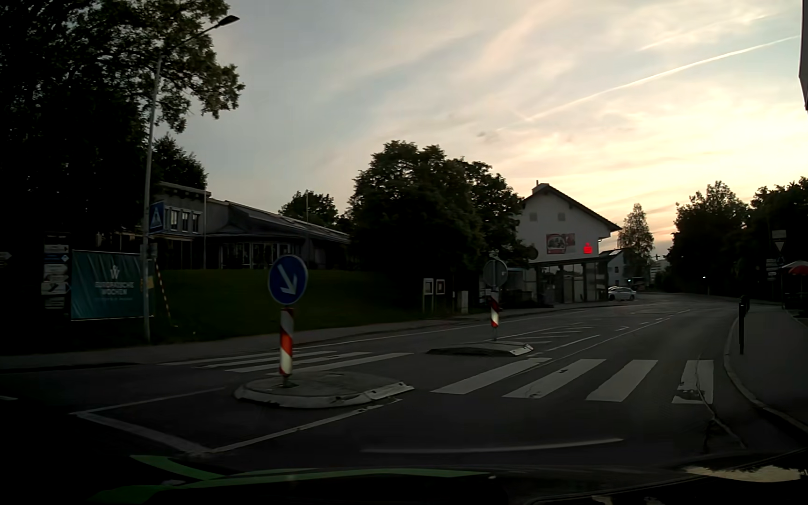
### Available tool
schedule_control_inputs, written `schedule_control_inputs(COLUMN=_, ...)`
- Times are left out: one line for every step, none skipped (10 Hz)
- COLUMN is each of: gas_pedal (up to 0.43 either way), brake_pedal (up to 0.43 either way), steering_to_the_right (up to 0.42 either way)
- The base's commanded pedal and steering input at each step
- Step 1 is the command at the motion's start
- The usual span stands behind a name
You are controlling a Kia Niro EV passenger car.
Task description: Follow the waypoints while adhering to traffic rules and regulations
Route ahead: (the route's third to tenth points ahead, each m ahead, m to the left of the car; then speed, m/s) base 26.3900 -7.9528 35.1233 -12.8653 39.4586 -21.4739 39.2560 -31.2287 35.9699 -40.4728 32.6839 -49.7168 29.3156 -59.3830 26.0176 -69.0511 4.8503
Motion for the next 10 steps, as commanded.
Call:
schedule_control_inputs(gas_pedal=0.150, brake_pedal=0.000, steering_to_the_right=0.260)
schedule_control_inputs(gas_pedal=0.150, brake_pedal=0.000, steering_to_the_right=0.256)
schedule_control_inputs(gas_pedal=0.150, brake_pedal=0.000, steering_to_the_right=0.250)
schedule_control_inputs(gas_pedal=0.150, brake_pedal=0.000, steering_to_the_right=0.237)
schedule_control_inputs(gas_pedal=0.150, brake_pedal=0.000, steering_to_the_right=0.221)
schedule_control_inputs(gas_pedal=0.150, brake_pedal=0.000, steering_to_the_right=0.211)
schedule_control_inputs(gas_pedal=0.150, brake_pedal=0.000, steering_to_the_right=0.200)
schedule_control_inputs(gas_pedal=0.150, brake_pedal=0.000, steering_to_the_right=0.188)
schedule_control_inputs(gas_pedal=0.150, brake_pedal=0.000, steering_to_the_right=0.178)
schedule_control_inputs(gas_pedal=0.157, brake_pedal=0.000, steering_to_the_right=0.166)
